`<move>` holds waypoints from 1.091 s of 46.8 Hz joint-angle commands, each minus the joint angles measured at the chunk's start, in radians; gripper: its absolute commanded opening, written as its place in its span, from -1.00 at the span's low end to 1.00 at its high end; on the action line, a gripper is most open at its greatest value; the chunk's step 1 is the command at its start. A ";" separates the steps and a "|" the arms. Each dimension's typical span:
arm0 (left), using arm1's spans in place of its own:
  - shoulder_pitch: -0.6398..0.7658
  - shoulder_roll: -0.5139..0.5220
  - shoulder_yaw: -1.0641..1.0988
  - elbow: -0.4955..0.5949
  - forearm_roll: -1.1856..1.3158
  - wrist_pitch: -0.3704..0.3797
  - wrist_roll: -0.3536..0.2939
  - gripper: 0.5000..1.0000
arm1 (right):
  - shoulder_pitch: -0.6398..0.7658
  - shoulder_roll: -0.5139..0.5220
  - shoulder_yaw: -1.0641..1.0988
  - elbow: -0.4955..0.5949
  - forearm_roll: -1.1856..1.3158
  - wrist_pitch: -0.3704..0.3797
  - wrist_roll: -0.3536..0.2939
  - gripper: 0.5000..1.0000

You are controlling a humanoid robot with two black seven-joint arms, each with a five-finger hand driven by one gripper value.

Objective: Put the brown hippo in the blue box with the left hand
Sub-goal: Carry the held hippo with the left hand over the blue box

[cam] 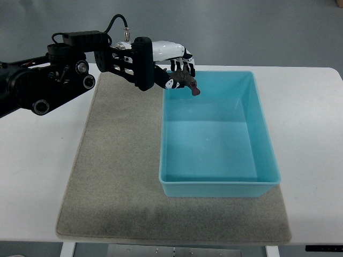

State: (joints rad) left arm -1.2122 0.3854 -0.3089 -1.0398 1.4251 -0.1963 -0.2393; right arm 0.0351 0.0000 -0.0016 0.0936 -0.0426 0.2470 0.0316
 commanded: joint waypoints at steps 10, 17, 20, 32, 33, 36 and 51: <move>0.005 -0.046 0.002 -0.034 0.000 0.000 0.000 -1.00 | 0.000 0.000 0.000 0.000 0.000 0.000 0.001 0.74; 0.019 -0.077 0.002 -0.042 0.000 0.000 0.000 -1.00 | 0.000 0.000 0.000 0.002 0.001 0.000 -0.001 0.74; 0.026 -0.083 0.004 -0.042 0.000 -0.002 0.000 -1.00 | 0.002 0.000 0.000 0.000 0.000 0.000 0.001 0.74; 0.053 -0.108 0.010 -0.039 0.000 -0.003 0.000 -1.00 | 0.000 0.000 0.000 0.000 0.000 0.000 -0.001 0.74; 0.054 -0.109 0.011 -0.039 0.000 -0.003 0.000 -1.00 | 0.000 0.000 0.000 0.000 0.000 0.000 0.001 0.74; 0.065 -0.109 0.013 -0.039 0.001 -0.003 0.002 -1.00 | 0.000 0.000 0.000 0.000 0.001 0.000 0.001 0.74; 0.105 -0.111 0.016 -0.037 0.001 -0.003 0.002 -0.96 | 0.000 0.000 0.000 0.000 0.001 0.000 0.001 0.74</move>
State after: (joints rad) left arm -1.1097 0.2750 -0.2930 -1.0769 1.4274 -0.1994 -0.2378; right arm 0.0353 0.0000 -0.0015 0.0935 -0.0425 0.2470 0.0321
